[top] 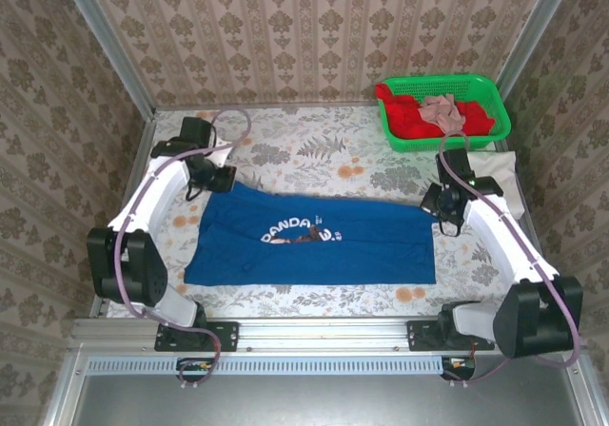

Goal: Fold and stack the t-shirts

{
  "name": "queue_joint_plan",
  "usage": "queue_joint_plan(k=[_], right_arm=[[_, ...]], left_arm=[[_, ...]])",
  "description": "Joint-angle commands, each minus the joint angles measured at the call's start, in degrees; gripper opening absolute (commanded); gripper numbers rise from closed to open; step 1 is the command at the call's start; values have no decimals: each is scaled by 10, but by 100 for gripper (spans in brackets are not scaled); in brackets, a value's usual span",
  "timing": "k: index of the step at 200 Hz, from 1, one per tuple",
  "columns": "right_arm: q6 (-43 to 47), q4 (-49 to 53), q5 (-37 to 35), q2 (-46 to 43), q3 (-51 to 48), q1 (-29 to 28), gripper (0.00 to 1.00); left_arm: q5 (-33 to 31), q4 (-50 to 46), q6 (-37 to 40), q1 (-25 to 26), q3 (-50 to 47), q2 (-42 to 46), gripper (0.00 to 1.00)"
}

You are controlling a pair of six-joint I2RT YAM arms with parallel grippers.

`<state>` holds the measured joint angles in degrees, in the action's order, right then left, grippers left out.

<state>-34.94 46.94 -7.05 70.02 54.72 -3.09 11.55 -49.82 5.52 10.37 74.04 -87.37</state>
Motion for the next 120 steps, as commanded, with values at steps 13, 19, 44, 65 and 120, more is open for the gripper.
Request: queue_joint_plan(k=[13,19,44,65,120], right_arm=[[-20,71,-9,-47,-41,1,0],[-23,78,-12,-51,-46,1,0],[-37,103,-21,-66,-63,1,0],[-43,120,-25,-75,-73,1,0],[-48,148,-13,-80,-89,1,0]], left_arm=[[30,-64,3,-8,-44,48,0],[30,-72,1,-8,-52,56,0],[35,-90,-1,-7,-91,99,0],[43,-108,19,-8,-107,134,0],[97,-113,97,-10,-135,208,0]])
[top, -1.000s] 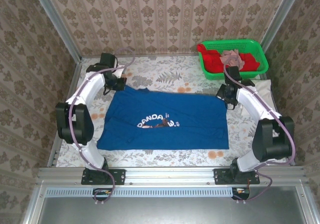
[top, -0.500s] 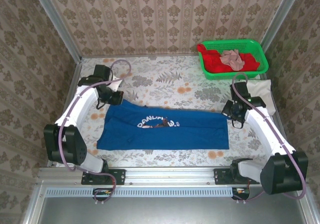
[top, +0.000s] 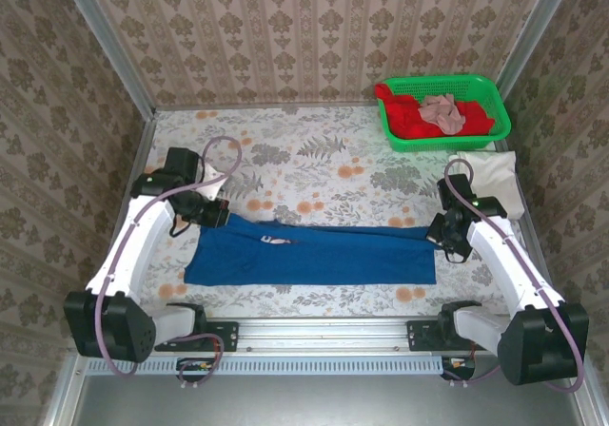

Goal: Fold and stack the t-shirts

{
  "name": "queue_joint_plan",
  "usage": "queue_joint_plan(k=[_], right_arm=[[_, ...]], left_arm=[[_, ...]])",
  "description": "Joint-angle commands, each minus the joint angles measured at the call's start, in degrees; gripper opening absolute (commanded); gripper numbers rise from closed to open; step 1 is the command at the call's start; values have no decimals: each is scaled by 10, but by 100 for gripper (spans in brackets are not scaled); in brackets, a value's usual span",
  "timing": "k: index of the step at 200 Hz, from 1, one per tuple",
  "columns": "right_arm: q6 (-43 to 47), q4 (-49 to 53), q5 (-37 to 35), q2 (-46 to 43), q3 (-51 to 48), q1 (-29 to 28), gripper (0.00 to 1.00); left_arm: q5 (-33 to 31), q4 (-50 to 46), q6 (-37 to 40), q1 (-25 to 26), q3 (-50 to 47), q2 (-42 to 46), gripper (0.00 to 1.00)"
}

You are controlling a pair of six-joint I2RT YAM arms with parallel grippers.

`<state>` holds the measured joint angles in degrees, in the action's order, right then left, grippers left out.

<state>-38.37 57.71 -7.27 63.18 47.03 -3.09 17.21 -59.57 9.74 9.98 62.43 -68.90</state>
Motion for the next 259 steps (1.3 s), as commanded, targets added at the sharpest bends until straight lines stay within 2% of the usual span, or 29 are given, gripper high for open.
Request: queue_joint_plan(k=[1,24,43,65,96,140,173,218,259], right_arm=[[-14,40,-11,-11,-12,1,0],[-17,43,-6,-11,-21,1,0],[-19,39,1,-11,-28,1,0],[-14,38,3,-7,-30,1,0],[-14,34,3,-7,-40,1,0],[-26,30,19,-10,-48,1,0],[-33,23,33,4,-54,1,0],[-35,19,43,7,-65,1,0],[-50,0,68,23,-81,1,0]], left_arm=[[42,-15,55,-6,-19,25,0],[69,2,71,-11,-41,41,0],[100,0,114,-19,-26,34,0],[119,-3,126,-13,1,33,0],[103,-46,196,-9,-24,41,0],[88,-77,253,-9,-46,56,0],[73,-71,297,-10,-81,50,0],[44,-53,328,-14,-111,21,0],[7,-22,317,-25,-129,-17,0]])
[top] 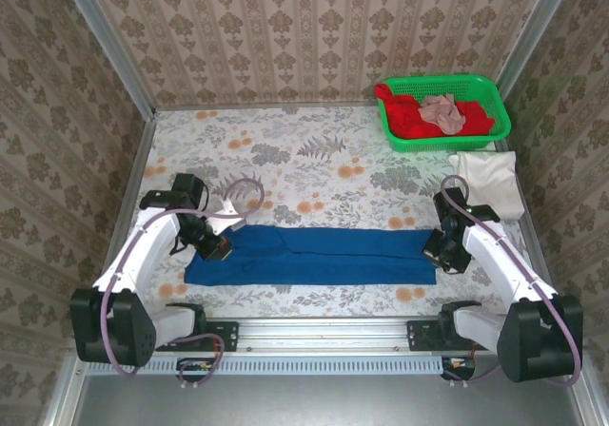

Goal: Fold and stack the t-shirts

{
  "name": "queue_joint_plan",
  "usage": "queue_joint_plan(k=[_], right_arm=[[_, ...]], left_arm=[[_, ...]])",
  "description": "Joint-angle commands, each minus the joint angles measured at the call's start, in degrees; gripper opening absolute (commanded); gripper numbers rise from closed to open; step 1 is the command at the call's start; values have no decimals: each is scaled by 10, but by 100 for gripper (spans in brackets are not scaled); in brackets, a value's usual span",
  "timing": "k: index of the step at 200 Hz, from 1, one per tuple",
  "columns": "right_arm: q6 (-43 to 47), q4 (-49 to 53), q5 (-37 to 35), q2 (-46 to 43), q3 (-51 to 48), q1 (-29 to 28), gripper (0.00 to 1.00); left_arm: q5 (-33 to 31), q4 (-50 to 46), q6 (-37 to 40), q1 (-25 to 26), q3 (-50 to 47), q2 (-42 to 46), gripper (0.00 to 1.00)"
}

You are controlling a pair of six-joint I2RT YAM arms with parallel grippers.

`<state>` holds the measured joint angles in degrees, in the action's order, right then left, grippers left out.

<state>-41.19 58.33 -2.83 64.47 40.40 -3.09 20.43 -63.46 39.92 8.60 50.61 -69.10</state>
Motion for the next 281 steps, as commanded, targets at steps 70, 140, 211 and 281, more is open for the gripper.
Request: queue_joint_plan(k=[70,140,211,281], right_arm=[[-38,-7,41,17,-26,1,0],[-17,6,14,-17,23,0,48],[62,-144,57,19,80,-63,67],[131,-197,68,201,181,-219,70]], left_arm=[[-69,55,11,-21,-29,-36,0],[-55,65,-9,-21,-41,-36,63],[-129,200,-406,48,78,-66,97],[-172,267,-892,80,-85,30,77]])
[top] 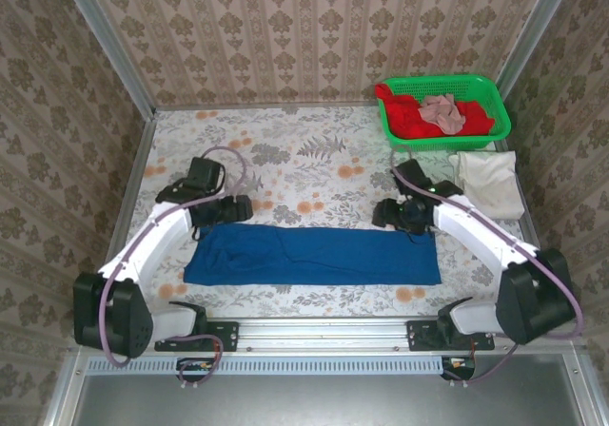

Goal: Fold and stack the t-shirts

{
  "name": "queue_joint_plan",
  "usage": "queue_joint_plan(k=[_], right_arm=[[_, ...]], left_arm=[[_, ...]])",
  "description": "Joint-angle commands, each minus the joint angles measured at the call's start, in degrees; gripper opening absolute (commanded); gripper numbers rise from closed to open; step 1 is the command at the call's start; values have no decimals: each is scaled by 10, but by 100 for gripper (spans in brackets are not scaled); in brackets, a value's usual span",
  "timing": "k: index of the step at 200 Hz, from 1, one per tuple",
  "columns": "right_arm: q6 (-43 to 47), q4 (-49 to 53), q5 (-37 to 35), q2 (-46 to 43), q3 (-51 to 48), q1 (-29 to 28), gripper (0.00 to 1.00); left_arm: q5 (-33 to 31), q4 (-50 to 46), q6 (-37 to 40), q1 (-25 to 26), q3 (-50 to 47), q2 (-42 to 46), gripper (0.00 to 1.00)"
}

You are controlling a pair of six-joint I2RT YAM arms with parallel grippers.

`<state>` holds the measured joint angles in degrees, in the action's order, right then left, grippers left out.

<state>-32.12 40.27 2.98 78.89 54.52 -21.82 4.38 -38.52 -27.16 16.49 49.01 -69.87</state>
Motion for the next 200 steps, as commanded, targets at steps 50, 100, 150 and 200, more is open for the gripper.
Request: queue_joint_plan(k=[50,100,150,200], right_arm=[[65,-13,21,128,70,-52,70],[38,-3,30,161,31,-42,69],[17,-21,27,135,-18,-38,68],[56,-1,97,153,-22,-37,67]], left_arm=[[15,79,-326,-8,-157,24,32],[15,130,-252,-52,-134,-103,18],[32,126,-107,-88,104,-348,18],[53,31,-17,-84,477,-617,19]])
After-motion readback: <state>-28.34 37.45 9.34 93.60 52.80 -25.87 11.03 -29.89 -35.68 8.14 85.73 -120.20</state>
